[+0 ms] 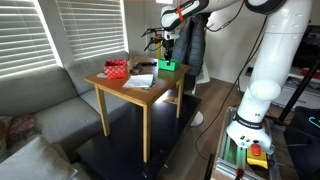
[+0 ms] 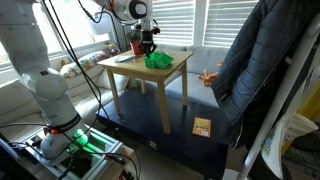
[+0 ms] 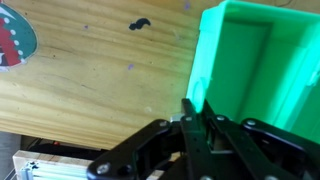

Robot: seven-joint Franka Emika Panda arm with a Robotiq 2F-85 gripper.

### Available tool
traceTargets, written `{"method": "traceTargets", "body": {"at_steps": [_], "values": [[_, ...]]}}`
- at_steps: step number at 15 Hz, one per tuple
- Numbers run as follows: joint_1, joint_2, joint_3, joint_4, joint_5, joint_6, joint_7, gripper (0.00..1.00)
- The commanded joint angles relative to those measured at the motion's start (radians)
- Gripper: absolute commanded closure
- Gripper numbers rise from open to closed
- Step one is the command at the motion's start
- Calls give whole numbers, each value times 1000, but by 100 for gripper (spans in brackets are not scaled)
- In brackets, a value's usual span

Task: Rotate the green box on the table

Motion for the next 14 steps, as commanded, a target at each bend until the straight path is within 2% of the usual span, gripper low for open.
{"method": "traceTargets", "body": {"at_steps": [1,3,6,9,14], "values": [[27,4,15,3,33,10,31,60],[45,-17,27,-5,41,3,31,46],[56,-61,26,-13,-5,8,31,23],[23,-96,-5,2,-67,-16,31,3],[-15,-201,-10,-12,-139,-78,46,0]]}}
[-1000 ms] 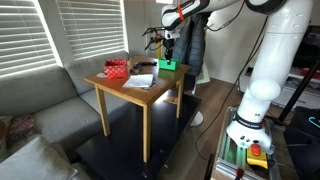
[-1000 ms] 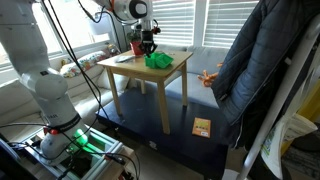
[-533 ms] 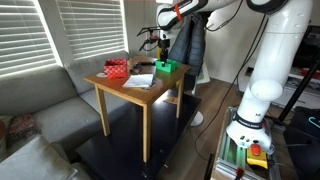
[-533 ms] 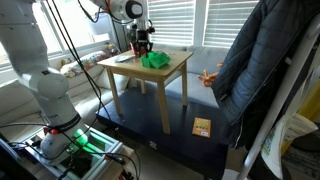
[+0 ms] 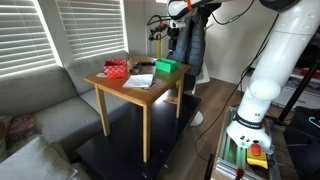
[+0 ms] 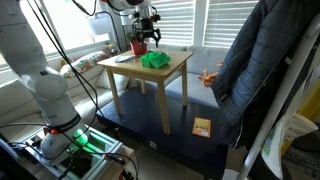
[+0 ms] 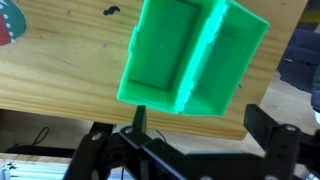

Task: Rotate the green box on the table

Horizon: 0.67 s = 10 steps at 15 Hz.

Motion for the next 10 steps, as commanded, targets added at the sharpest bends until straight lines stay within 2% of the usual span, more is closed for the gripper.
{"method": "traceTargets", "body": {"at_steps": [1,2,3,4,5,7,10], "values": [[-9,-99,17,-28,-48,-47,46,0],[-70,-129,102,-51,-46,-46,45,0],[-76,-155,129,-67,-43,-45,44,0],[13,-190,107,-96,-49,-46,44,0],[-29,-105,71,-18,-21,-49,-2,0],[2,-146,103,-48,-21,-50,3,0],[9,-167,111,-71,-23,-50,3,0]]}}
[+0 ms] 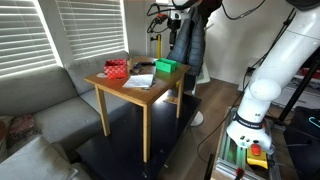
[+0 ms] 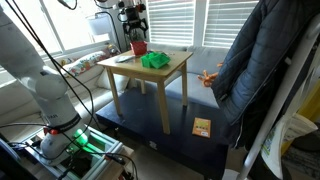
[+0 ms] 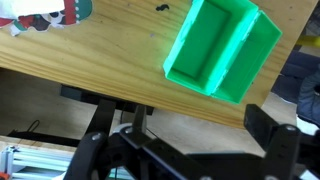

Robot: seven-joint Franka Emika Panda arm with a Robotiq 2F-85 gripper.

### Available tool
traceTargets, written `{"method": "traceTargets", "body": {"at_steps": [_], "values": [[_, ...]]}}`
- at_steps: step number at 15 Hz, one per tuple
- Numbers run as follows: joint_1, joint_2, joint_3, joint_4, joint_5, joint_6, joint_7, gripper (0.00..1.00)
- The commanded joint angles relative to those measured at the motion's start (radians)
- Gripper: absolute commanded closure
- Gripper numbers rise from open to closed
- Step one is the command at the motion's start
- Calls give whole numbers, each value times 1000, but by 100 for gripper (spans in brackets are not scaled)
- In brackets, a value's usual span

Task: Rotate the green box on the table

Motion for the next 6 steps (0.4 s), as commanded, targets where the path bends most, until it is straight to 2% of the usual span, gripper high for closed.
{"method": "traceTargets", "body": {"at_steps": [1,6], "values": [[-5,1,1,0,1,-3,-2,0],[-6,1,-1,-4,0,-3,-2,0]]}}
